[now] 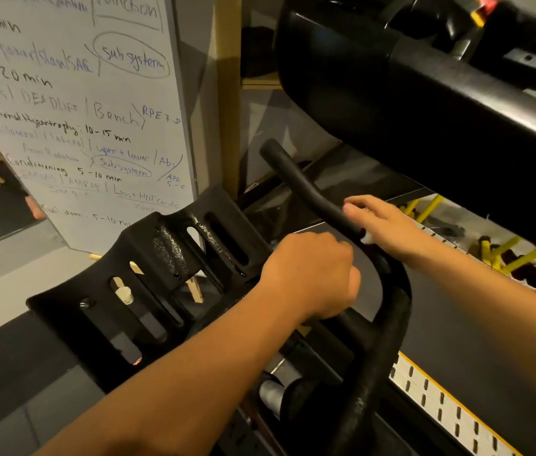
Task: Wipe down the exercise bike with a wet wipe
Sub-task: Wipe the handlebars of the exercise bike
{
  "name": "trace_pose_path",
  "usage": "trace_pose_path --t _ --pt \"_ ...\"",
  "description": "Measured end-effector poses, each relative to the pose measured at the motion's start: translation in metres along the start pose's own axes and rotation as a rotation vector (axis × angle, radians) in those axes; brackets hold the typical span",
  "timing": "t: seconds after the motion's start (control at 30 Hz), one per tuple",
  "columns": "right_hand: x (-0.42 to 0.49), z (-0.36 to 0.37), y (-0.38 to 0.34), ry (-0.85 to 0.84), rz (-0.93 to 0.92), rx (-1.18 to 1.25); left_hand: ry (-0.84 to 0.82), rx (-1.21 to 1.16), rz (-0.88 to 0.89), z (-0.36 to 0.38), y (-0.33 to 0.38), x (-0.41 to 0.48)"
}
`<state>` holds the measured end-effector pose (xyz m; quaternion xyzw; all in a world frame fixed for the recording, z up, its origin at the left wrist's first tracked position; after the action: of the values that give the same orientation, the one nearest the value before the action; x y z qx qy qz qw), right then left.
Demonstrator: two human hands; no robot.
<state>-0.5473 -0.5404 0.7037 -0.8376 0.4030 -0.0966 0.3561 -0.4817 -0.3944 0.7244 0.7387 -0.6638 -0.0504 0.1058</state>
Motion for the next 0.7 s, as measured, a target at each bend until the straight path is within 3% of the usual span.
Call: trace_pose_path --t 0.07,0.17,0.27,0.3,0.5,0.6,0.7 --pt "-0.009 -0.011 0.009 0.021 0.035 0.006 -0.012 -0.009 -0.017 0.0 -0.001 0.0" --pt "-0.018 -0.015 0.025 -0.007 0.154 -0.273 -0.019 0.009 -0.03 0.001 0.001 -0.001" --pt "-0.023 -0.007 0.023 -0.115 0.295 -0.093 -0.015 0.025 -0.022 0.001 0.002 -0.002" --pt "-0.018 -0.002 0.017 -0.121 0.273 -0.089 -0.016 0.027 -0.017 0.0 0.001 -0.002" --pt "0.025 0.025 -0.026 0.038 0.102 -0.674 -0.012 -0.022 -0.007 0.0 0.001 -0.001" --pt "0.039 0.036 -0.046 0.112 0.007 -0.674 0.019 -0.037 0.002 -0.001 -0.001 0.001" --pt "0.056 0.045 -0.07 0.136 -0.088 -0.481 0.031 -0.03 0.028 -0.001 0.0 0.0"
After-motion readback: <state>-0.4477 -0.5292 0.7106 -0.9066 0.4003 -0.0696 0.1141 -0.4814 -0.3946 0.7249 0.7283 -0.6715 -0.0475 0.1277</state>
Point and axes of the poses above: each hand's wrist, its own x-axis towards the middle knuckle, its own z-axis out of the palm, y = z × x, the point moved 4 cm from there along x, towards the middle knuckle, and after that the axes turned 1 degree about z, right-handed, at the moved point
